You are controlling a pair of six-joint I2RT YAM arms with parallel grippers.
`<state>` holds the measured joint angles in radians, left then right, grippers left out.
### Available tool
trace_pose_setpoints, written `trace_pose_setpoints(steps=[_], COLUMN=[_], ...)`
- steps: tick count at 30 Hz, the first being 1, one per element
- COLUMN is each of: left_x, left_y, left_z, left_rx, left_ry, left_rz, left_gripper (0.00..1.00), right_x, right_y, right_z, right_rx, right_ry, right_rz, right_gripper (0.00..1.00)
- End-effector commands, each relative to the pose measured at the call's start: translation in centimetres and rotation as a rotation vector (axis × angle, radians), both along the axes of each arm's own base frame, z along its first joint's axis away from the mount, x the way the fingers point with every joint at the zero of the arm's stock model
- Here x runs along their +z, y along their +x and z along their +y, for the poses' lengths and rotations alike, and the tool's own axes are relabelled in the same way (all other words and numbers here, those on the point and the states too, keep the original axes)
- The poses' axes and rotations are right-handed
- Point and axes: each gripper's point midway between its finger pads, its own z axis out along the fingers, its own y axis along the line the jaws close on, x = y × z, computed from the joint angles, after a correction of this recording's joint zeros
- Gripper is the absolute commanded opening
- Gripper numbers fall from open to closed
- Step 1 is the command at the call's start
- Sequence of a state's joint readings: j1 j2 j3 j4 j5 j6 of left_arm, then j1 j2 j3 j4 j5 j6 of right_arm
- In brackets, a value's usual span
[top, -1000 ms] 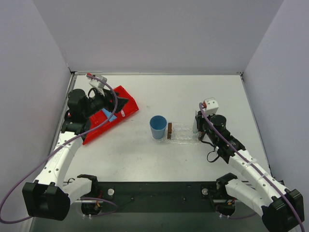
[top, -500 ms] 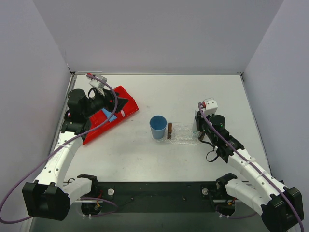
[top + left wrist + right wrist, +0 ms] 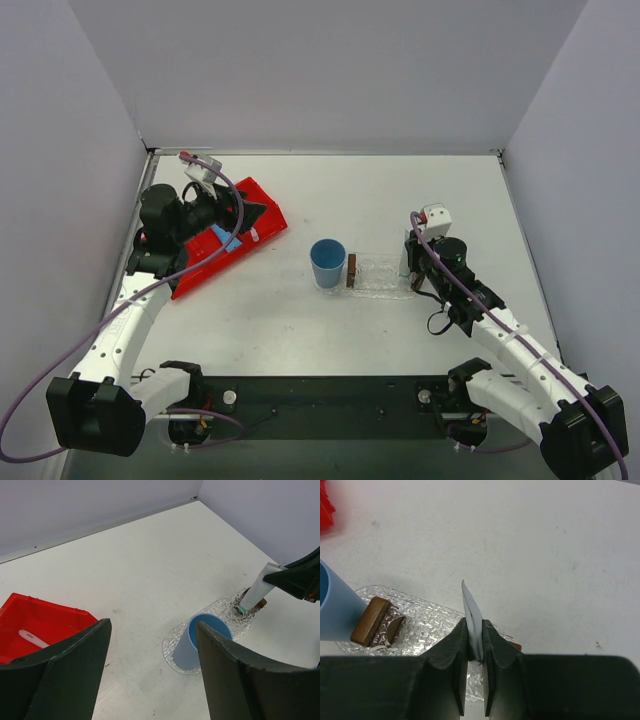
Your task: Prepare toiletry sets of a toothbrush and toothpaste on the tray
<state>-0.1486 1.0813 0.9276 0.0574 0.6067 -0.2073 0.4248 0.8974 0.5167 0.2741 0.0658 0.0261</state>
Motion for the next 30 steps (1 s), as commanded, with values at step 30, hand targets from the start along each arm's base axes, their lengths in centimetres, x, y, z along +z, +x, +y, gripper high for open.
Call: trace_pose_setpoints(steps=[30], left_x=[1.3], left_y=[-0.3], left_z=[0.0], left_rx=[-0.013], left_ry=[-0.016], left_rz=[-0.049], left_gripper=[0.79], right_x=[0.0], right_y=[0.9], right_z=[0.6], right_rx=[0.009], right_ry=[0.036], right_rz=[-0.036], right_gripper=[0.01])
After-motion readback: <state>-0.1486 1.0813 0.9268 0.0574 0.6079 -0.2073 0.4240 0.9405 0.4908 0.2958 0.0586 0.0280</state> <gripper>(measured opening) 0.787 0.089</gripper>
